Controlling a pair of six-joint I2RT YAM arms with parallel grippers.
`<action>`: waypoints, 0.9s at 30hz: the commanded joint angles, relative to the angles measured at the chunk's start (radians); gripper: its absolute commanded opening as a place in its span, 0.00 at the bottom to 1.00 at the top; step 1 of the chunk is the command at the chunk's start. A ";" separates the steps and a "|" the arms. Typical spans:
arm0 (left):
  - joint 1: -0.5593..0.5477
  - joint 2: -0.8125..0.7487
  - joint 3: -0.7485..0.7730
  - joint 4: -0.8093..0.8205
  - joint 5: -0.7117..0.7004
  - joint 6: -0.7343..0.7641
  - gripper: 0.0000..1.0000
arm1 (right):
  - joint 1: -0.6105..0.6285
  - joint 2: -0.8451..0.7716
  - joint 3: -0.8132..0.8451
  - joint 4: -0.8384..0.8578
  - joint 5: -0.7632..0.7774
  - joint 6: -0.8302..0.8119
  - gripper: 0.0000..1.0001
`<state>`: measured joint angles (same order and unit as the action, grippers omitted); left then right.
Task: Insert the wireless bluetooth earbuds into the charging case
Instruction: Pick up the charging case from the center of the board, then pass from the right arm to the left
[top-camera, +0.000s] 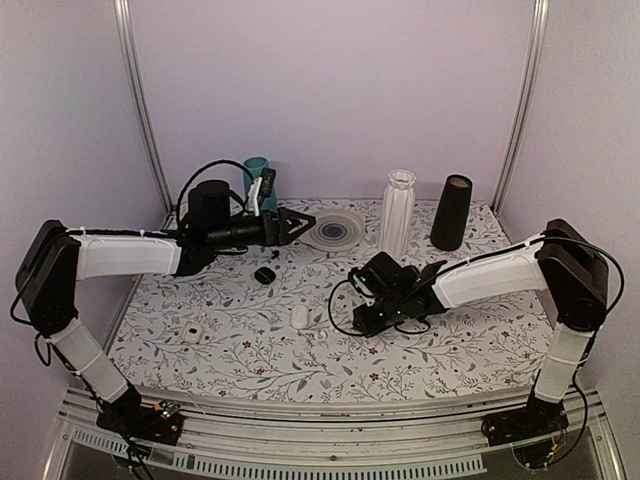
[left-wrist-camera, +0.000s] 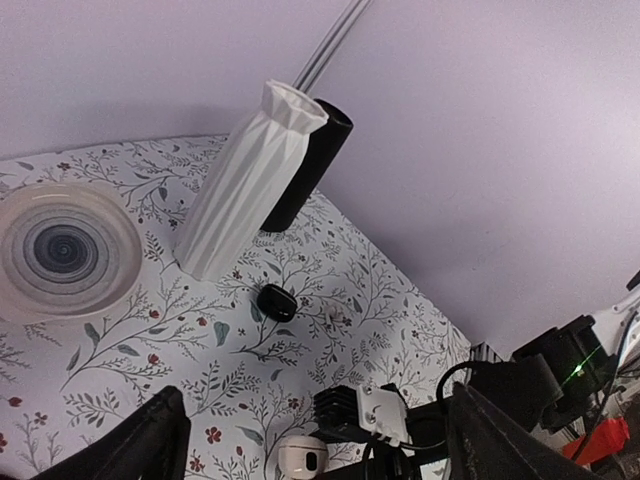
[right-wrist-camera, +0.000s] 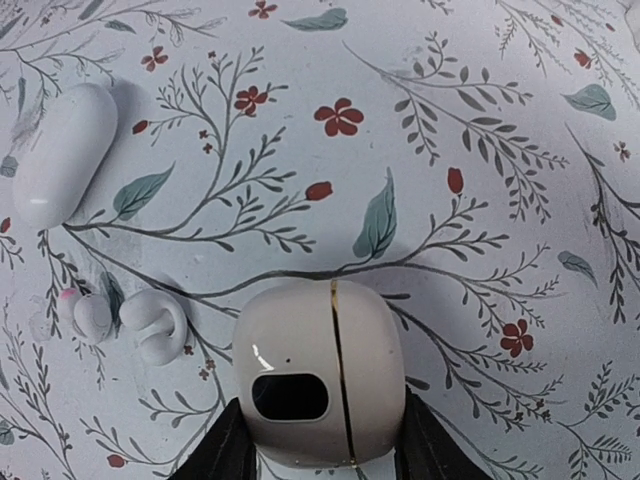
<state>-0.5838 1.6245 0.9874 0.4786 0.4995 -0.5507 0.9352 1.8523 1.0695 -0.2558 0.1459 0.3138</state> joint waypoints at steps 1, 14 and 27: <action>0.017 0.035 0.049 -0.063 -0.004 0.001 0.88 | 0.004 -0.110 -0.039 0.106 0.044 -0.025 0.24; 0.016 0.108 0.105 -0.125 0.175 -0.014 0.75 | 0.004 -0.315 -0.095 0.255 0.080 -0.142 0.23; -0.069 0.208 0.261 -0.300 0.295 0.072 0.63 | 0.005 -0.384 -0.086 0.305 0.115 -0.254 0.23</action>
<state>-0.6235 1.8050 1.2022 0.2367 0.7448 -0.5156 0.9352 1.5047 0.9844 0.0113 0.2348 0.1062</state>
